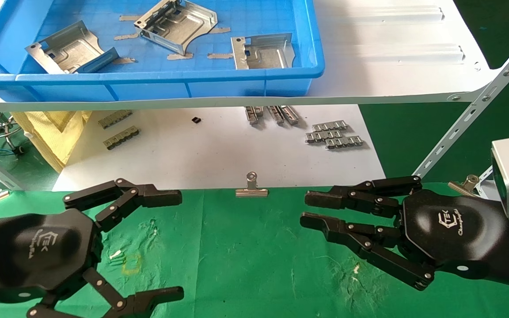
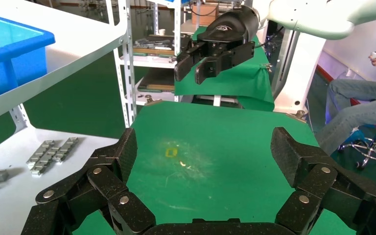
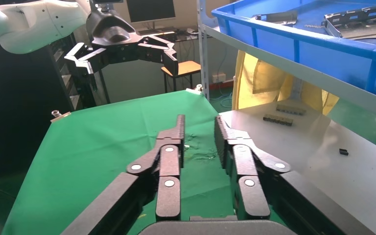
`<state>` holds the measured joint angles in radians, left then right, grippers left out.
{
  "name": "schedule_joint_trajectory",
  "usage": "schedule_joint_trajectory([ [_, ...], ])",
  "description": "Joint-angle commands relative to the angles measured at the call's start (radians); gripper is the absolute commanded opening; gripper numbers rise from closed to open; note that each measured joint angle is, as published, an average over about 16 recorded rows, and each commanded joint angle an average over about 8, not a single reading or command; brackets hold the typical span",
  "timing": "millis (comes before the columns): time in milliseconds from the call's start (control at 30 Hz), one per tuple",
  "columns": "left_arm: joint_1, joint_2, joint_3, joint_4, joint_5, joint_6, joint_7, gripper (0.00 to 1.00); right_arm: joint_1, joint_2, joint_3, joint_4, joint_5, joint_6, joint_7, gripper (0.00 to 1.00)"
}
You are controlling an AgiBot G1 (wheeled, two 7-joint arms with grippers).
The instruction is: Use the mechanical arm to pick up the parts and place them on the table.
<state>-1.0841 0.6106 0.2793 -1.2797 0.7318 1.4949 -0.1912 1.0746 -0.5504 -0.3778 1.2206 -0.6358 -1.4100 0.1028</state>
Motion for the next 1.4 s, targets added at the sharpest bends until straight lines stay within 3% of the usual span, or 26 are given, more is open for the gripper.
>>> schedule_joint_trajectory([
  [33,0.005,-0.001,0.0,-0.003,0.0,-0.001,0.002,1.0,0.0,0.0,0.0,0.0,0.0,0.0,0.0,0.0],
  [200,-0.066,0.004,0.0,0.028,0.013,-0.002,-0.016,1.0,0.0,0.0,0.0,0.0,0.0,0.0,0.0,0.0],
  [367,-0.252,0.058,0.025,0.126,0.092,-0.03,-0.042,1.0,0.0,0.0,0.0,0.0,0.0,0.0,0.0,0.0],
  [500,-0.443,0.169,0.087,0.288,0.234,-0.092,-0.038,1.0,0.0,0.0,0.0,0.0,0.0,0.0,0.0,0.0],
  [733,-0.765,0.422,0.195,0.702,0.475,-0.278,0.015,1.0,0.0,0.0,0.0,0.0,0.0,0.0,0.0,0.0],
  [1000,-0.958,0.613,0.259,1.051,0.63,-0.589,0.061,1.0,0.0,0.0,0.0,0.0,0.0,0.0,0.0,0.0],
  [1033,-0.97,0.629,0.268,1.08,0.645,-0.616,0.062,0.97,0.0,0.0,0.0,0.0,0.0,0.0,0.0,0.0],
  [1067,-0.981,0.643,0.276,1.107,0.66,-0.639,0.063,0.87,0.0,0.0,0.0,0.0,0.0,0.0,0.0,0.0],
  [1300,-1.025,0.693,0.327,1.231,0.737,-0.704,0.046,0.02,0.0,0.0,0.0,0.0,0.0,0.0,0.0,0.0],
  [1400,-1.034,0.699,0.339,1.257,0.755,-0.698,0.034,0.0,0.0,0.0,0.0,0.0,0.0,0.0,0.0,0.0],
])
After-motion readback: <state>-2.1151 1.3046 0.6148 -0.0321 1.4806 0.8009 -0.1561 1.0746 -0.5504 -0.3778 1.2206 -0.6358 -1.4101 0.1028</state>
